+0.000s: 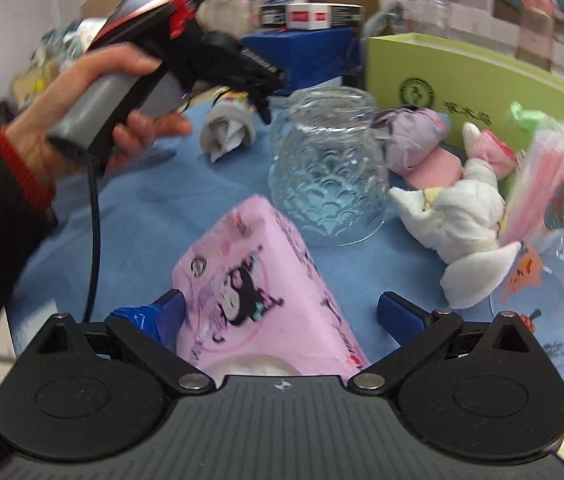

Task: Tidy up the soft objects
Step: 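Grasp the pink Kuromi tissue pack with the right tool while left holds sock, then carry sock and tissue pack into the green box and release both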

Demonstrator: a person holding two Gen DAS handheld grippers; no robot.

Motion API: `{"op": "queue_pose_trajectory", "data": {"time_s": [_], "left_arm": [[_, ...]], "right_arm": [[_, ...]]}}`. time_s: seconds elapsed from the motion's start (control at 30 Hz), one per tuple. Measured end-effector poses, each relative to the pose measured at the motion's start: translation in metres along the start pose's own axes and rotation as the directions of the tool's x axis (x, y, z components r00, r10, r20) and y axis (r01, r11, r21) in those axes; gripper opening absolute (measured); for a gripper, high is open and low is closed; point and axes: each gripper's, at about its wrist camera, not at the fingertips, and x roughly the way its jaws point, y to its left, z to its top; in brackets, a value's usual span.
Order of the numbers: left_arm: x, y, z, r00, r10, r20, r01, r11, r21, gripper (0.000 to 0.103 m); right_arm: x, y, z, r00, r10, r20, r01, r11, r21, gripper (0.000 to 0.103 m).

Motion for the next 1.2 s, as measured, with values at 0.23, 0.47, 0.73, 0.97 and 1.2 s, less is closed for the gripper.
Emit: {"op": "queue_pose_trajectory", "data": {"time_s": [0.23, 0.47, 0.73, 0.97, 1.2], "left_arm": [[-0.003, -0.001, -0.004, 1.000, -0.015, 0.007, 0.015, 1.000, 0.021, 0.102], [-0.002, 0.000, -0.003, 1.000, 0.001, 0.002, -0.001, 1.000, -0.003, 0.102], [-0.009, -0.003, -0.005, 1.000, -0.009, 0.027, 0.008, 0.999, 0.037, 0.054], [-0.025, 0.014, -0.014, 0.992, -0.125, 0.028, 0.124, 0.992, 0.028, 0.025], [-0.077, 0.009, -0.008, 0.970, -0.229, 0.088, 0.216, 0.966, 0.140, 0.025]], "right_arm": [[-0.009, 0.009, 0.022, 0.998, -0.061, -0.029, 0.058, 0.993, -0.102, 0.089], [0.007, -0.013, 0.022, 0.992, 0.055, -0.113, -0.059, 0.997, -0.038, 0.091], [0.005, -0.014, 0.016, 0.995, 0.057, -0.078, -0.061, 0.997, -0.047, 0.090], [-0.017, -0.015, 0.005, 0.999, 0.048, 0.018, -0.048, 0.998, 0.036, 0.049], [-0.077, -0.023, 0.028, 0.985, 0.065, 0.162, -0.079, 0.993, 0.087, 0.049]]}}
